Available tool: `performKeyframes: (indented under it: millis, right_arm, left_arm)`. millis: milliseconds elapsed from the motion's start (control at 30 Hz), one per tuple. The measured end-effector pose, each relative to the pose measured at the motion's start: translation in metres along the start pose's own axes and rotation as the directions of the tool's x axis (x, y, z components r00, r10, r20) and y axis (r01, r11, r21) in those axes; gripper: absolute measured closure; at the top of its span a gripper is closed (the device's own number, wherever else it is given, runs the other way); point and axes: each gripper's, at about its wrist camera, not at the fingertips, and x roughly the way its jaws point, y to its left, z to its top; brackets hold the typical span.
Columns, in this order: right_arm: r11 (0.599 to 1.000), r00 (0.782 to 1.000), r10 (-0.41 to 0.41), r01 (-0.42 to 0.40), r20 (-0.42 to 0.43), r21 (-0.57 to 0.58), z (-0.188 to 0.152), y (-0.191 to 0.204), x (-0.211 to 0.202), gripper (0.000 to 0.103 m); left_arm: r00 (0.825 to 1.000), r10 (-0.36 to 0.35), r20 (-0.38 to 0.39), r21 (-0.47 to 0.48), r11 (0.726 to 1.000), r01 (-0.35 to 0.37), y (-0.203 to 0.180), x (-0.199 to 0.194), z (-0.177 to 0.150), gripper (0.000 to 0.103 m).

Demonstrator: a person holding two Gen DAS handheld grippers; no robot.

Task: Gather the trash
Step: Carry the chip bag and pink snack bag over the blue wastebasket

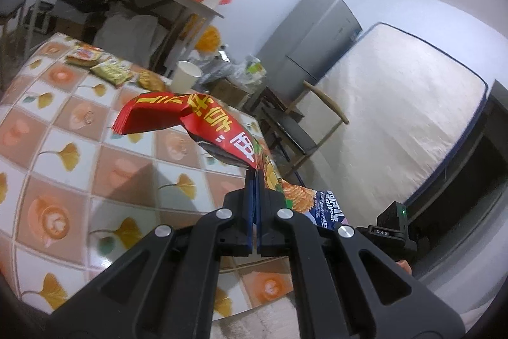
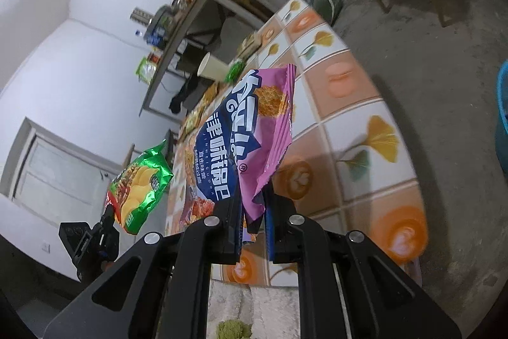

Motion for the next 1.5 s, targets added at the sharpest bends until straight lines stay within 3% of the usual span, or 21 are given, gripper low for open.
performKeyframes:
  millis: [200, 400, 600, 900, 1033, 1300, 1433, 1500]
  right_arm:
    - [0.996, 0.997, 0.014, -0.021, 0.078, 0.091, -0.011, -0.037, -0.032, 0.091]
    - [0.979, 0.984, 0.009, -0.044, 0.175, 0.197, -0.022, -0.088, -0.078, 0.091]
    - [0.947, 0.963, -0.049, -0.039, 0.265, 0.320, -0.044, -0.151, -0.130, 0.091]
    - [0.871, 0.938, -0.152, -0.022, 0.311, 0.491, -0.068, -0.240, -0.168, 0.091]
    - [0.838, 0.922, -0.219, 0.011, 0.318, 0.546, -0.064, -0.280, -0.177, 0.091]
    - [0.778, 0.882, -0.380, 0.144, 0.277, 0.611, -0.022, -0.361, -0.175, 0.091]
    - [0.752, 0.862, -0.452, 0.230, 0.228, 0.618, 0.001, -0.403, -0.163, 0.088]
    - [0.737, 0.842, -0.494, 0.275, 0.215, 0.617, 0.008, -0.422, -0.160, 0.079]
  left_arm:
    - [0.997, -0.059, -0.056, 0.081, 0.995, 0.063, -0.041, 0.033, 0.006, 0.103]
    - [0.983, -0.130, -0.133, 0.141, 0.979, 0.149, -0.092, 0.084, 0.003, 0.103]
    - [0.953, -0.194, -0.234, 0.184, 0.953, 0.240, -0.146, 0.144, -0.017, 0.103]
    - [0.906, -0.221, -0.360, 0.232, 0.920, 0.317, -0.207, 0.218, -0.048, 0.103]
    - [0.891, -0.224, -0.396, 0.237, 0.912, 0.335, -0.219, 0.242, -0.056, 0.103]
    - [0.872, -0.209, -0.444, 0.239, 0.910, 0.340, -0.228, 0.274, -0.063, 0.103]
    - [0.867, -0.196, -0.458, 0.238, 0.913, 0.332, -0.227, 0.282, -0.065, 0.103]
    - [0.864, -0.191, -0.465, 0.237, 0.914, 0.329, -0.228, 0.287, -0.066, 0.103]
